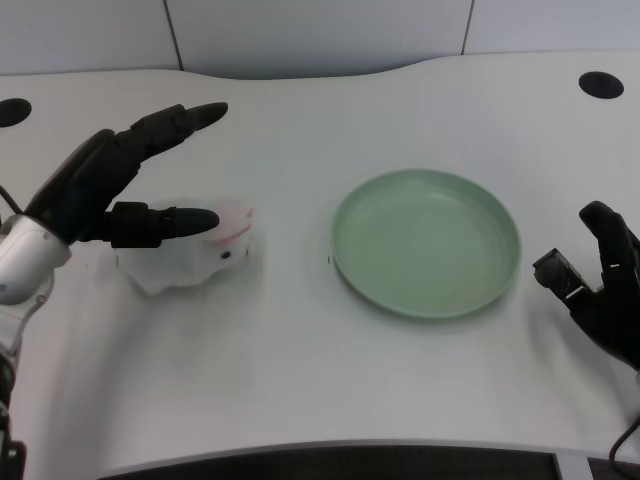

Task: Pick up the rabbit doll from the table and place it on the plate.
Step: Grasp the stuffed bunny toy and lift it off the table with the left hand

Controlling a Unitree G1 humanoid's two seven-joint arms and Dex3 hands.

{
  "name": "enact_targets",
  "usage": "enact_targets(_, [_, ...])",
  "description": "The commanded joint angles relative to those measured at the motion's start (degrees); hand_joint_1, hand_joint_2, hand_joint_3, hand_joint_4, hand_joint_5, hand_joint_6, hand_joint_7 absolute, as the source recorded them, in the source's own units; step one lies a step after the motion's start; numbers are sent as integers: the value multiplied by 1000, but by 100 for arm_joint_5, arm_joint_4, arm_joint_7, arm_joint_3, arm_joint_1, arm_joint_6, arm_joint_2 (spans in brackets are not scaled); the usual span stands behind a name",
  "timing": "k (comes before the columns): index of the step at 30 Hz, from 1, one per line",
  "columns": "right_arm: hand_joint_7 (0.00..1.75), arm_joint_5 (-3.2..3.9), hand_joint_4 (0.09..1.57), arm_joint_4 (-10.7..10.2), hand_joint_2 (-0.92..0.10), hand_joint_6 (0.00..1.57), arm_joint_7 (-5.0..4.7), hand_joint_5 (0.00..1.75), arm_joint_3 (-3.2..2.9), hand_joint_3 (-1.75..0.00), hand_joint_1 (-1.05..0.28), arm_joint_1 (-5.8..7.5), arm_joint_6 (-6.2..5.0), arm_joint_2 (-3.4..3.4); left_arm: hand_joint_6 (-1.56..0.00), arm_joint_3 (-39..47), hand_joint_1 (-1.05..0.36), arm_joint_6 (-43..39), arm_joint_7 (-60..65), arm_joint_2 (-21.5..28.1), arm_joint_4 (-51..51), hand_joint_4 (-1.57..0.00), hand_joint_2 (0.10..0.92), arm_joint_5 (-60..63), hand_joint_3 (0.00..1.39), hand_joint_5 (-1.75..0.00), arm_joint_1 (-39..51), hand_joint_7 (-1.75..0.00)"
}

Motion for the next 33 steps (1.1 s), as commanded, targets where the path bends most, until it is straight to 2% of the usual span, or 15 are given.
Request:
enact_targets(1, [1742, 29, 635, -33, -921, 374, 28, 1746, -24, -408, -545, 19, -39, -36, -51, -509, -1005, 494, 909, 39, 421, -6, 921, 644, 87, -15, -431, -2])
enact_targets(6, [1738, 66, 639, -51, -921, 376, -32, 1746, -38, -367, -551, 10, 2, -17, -21, -1290, -972, 1440, 1817, -186, 824, -19, 870, 1420, 13, -13, -847, 0])
enact_targets(11, [1742, 52, 649, -82, -921, 369, 23, 1746, -8, -365, -557, 27, -26, -12, -32, -1612, -964, 2239, 1545, -397, 1046, -32, 836, 1571, 0, -17, -991, -11])
enact_targets(12, [1744, 56, 655, -76, -921, 368, 17, 1746, -11, -370, -558, 22, -14, -14, -70, -1693, -946, 2412, 1479, -452, 1077, -97, 826, 1621, 0, -48, -1010, -26])
enact_targets(13, [1745, 56, 658, -72, -921, 361, 16, 1746, -12, -373, -555, 19, -11, -17, -179, -1761, -864, 2564, 1446, -504, 1099, -265, 797, 1671, 0, -111, -1020, -41])
enact_targets(15, [1746, 57, 658, -65, -921, 359, 8, 1746, -13, -369, -556, 12, -6, -18, -537, -1877, -585, 2812, 1465, -605, 1126, -619, 740, 1740, 0, -147, -1021, -58])
enact_targets(18, [1746, 84, 657, -73, -921, 362, 24, 1746, -25, -361, -555, 11, 43, -16, -729, -2028, -450, 3012, 1515, -682, 1148, -788, 722, 1818, 0, -108, -1001, -41])
enact_targets(20, [1744, 111, 653, -113, -921, 362, 24, 1746, -31, -335, -554, 23, 99, -7, -907, -2260, -381, 3247, 1614, -750, 1184, -865, 723, 2021, 1, -319, -973, -138])
enact_targets(21, [1744, 114, 652, -132, -921, 362, 51, 1746, -26, -327, -554, 31, 100, -5, -940, -2383, -359, 3343, 1656, -763, 1197, -780, 727, 2130, 1, -568, -968, -179])
enact_targets(23, [1746, 110, 648, -153, -921, 355, 81, 1746, -17, -339, -556, 42, 92, -3, -938, -2501, -346, 3420, 1696, -765, 1203, -682, 740, 2218, 1, -836, -970, -227])
enact_targets(27, [1746, 108, 647, -178, -921, 353, 84, 1746, -17, -344, -556, 52, 102, 1, -932, -2556, -343, 3442, 1717, -765, 1205, -648, 743, 2212, 1, -921, -973, -251])
enact_targets(28, [1746, 134, 647, -222, -921, 353, 71, 1746, -29, -344, -556, 67, 151, 10, -931, -2772, -343, 3539, 1822, -728, 1226, -645, 744, 2436, 1, -925, -994, -254])
enact_targets(29, [1746, 154, 651, -258, -921, 363, 61, 1746, -38, -345, -558, 79, 189, 16, -955, -2937, -475, 3613, 1903, -700, 1242, -699, 814, 2605, 17, -994, -1010, -251])
enact_targets(32, [1746, 190, 655, -327, -921, 370, 63, 1746, -36, -345, -558, 105, 252, 26, -977, -3194, -558, 3677, 2115, -634, 1269, -725, 862, 2867, 17, -1049, -1033, -237])
enact_targets(33, [1746, 197, 659, -341, -921, 378, 76, 1746, -30, -357, -555, 111, 263, 29, -948, -3256, -622, 3666, 2206, -604, 1275, -704, 897, 2930, 59, -1306, -1038, -476])
